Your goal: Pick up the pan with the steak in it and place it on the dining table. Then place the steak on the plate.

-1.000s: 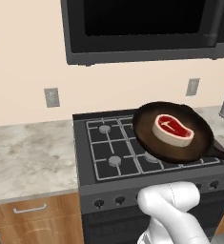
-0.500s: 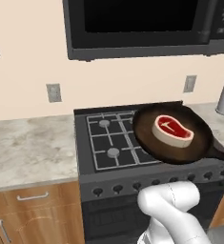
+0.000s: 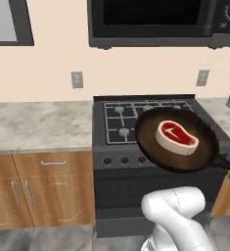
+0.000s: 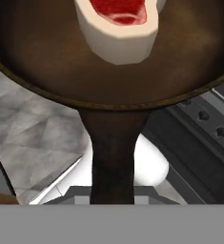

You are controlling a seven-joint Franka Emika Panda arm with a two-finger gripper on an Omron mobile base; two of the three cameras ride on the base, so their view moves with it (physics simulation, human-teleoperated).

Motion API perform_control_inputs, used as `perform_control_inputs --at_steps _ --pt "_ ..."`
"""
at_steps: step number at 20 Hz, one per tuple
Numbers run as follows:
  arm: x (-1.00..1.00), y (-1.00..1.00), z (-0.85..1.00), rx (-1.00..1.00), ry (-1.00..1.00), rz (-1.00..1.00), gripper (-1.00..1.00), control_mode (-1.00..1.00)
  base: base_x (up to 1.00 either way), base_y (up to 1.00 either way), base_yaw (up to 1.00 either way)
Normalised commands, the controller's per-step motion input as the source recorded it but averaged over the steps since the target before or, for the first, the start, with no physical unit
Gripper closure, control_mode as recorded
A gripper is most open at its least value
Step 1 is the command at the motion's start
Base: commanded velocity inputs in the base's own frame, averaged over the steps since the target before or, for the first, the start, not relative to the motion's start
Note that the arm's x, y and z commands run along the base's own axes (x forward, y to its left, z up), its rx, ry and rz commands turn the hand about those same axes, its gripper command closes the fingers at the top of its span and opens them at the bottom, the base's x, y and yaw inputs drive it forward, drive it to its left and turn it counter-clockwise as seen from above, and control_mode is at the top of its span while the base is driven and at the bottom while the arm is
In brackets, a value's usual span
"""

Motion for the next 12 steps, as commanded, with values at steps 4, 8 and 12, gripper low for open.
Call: perform_control_inputs --at_steps 4,8,12 --pt "0.0 0.0 0.0 0.0 0.0 0.0 1.0 1.0 -0.07 0.0 0.5" --pt "0.0 0.0 0.0 0.0 0.0 0.0 1.0 1.0 -0.05 0.0 0.5" --pt "0.0 0.0 0.0 0.0 0.0 0.0 1.0 1.0 -0.05 0.0 0.5"
